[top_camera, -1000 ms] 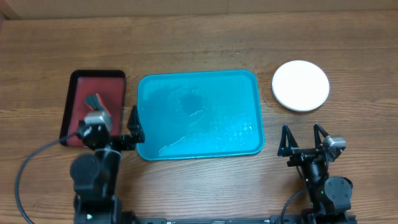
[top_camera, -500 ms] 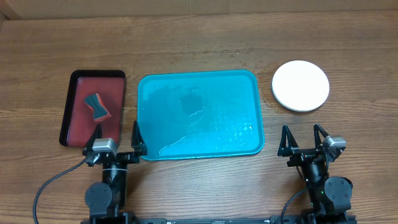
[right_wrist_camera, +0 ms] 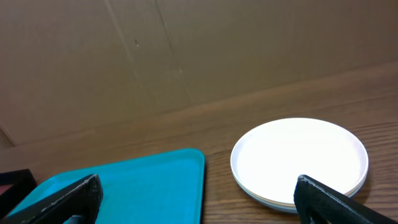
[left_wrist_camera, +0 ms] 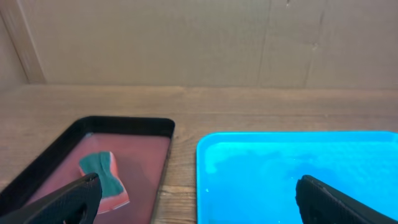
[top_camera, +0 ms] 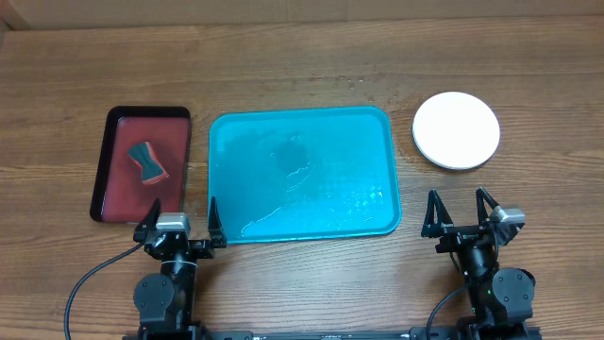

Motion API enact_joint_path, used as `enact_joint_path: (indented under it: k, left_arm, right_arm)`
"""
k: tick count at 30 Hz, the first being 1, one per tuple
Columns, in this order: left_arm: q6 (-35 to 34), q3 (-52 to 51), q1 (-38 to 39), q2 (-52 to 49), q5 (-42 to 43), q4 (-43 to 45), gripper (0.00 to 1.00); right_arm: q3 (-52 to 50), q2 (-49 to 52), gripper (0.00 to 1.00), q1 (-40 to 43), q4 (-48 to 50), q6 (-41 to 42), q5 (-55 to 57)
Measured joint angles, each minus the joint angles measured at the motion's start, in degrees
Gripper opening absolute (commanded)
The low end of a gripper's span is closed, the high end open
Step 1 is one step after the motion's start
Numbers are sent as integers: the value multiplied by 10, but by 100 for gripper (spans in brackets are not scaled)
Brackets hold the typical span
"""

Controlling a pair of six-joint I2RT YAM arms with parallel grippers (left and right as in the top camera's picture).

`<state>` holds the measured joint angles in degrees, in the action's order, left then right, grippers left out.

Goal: Clean dirty plates on tray and stack at the side

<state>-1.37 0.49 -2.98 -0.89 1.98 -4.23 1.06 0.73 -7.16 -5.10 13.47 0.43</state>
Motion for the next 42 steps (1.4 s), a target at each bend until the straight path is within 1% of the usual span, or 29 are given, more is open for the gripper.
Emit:
enact_joint_path:
  k: [6,13,17,22,26,42]
  left_arm:
    - [31,0,0,0,0,-1,100]
    - [34,0,0,0,-1,-1,100]
    - [24,0,0,0,-13,-2,100]
    - [-14,0,0,0,-26,-3,100]
    - [-30,0,0,0,-29,-3,100]
    - [-28,0,0,0,-31,-3,100]
  right_arm:
    - [0,0,100,0,0,0,0]
    - [0,0,100,0,0,0,0]
    - [0,0,100,0,0,0,0]
    - [0,0,100,0,0,0,0]
    - [0,0,100,0,0,0,0]
    - [0,0,100,0,0,0,0]
